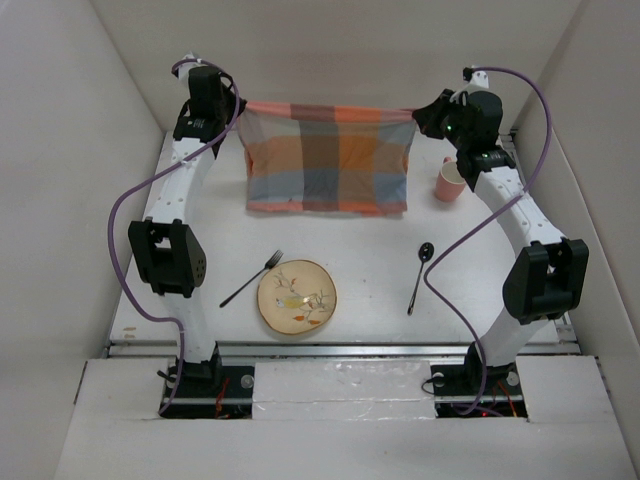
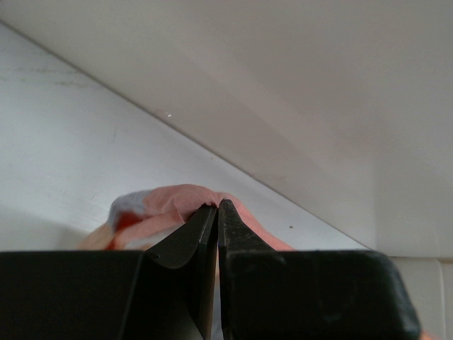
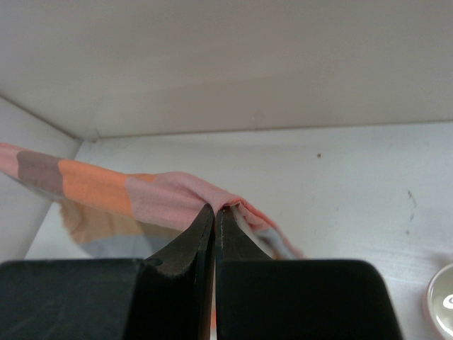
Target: Set the dinner table for one person
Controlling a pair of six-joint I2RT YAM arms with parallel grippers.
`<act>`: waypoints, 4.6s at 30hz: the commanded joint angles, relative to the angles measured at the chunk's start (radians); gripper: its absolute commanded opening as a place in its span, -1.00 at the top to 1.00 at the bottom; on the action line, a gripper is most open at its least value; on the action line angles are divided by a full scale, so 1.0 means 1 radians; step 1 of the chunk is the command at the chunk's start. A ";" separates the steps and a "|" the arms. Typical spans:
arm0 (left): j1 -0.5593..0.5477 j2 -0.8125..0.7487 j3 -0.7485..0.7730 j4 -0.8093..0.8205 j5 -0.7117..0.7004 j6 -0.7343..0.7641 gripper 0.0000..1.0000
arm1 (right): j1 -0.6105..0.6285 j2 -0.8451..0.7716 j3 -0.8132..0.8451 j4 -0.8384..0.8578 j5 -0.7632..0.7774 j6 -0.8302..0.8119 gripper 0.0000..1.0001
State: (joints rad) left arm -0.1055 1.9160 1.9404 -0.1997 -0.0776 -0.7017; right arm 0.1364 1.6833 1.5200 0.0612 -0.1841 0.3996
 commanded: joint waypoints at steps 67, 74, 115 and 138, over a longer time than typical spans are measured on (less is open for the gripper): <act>-0.332 -1.042 -1.358 0.386 -0.157 -0.053 1.00 | 0.388 -0.725 -1.040 0.104 -0.037 0.071 1.00; -0.467 -1.084 -1.060 0.064 -0.064 0.108 1.00 | 0.563 -0.472 -1.049 0.301 -0.074 0.172 -0.12; -0.467 -1.259 -1.089 0.029 -0.108 0.404 0.33 | 0.569 -0.336 -0.974 0.648 -0.221 0.476 1.00; -0.467 -1.258 -1.091 0.023 -0.123 0.396 0.33 | 0.217 0.306 -0.204 0.525 -0.140 0.430 1.00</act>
State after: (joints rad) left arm -0.5701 0.6636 0.8570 -0.2142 -0.1925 -0.3111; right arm 0.3717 2.0037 1.2163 0.4725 -0.2867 0.7898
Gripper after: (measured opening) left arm 0.335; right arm 0.141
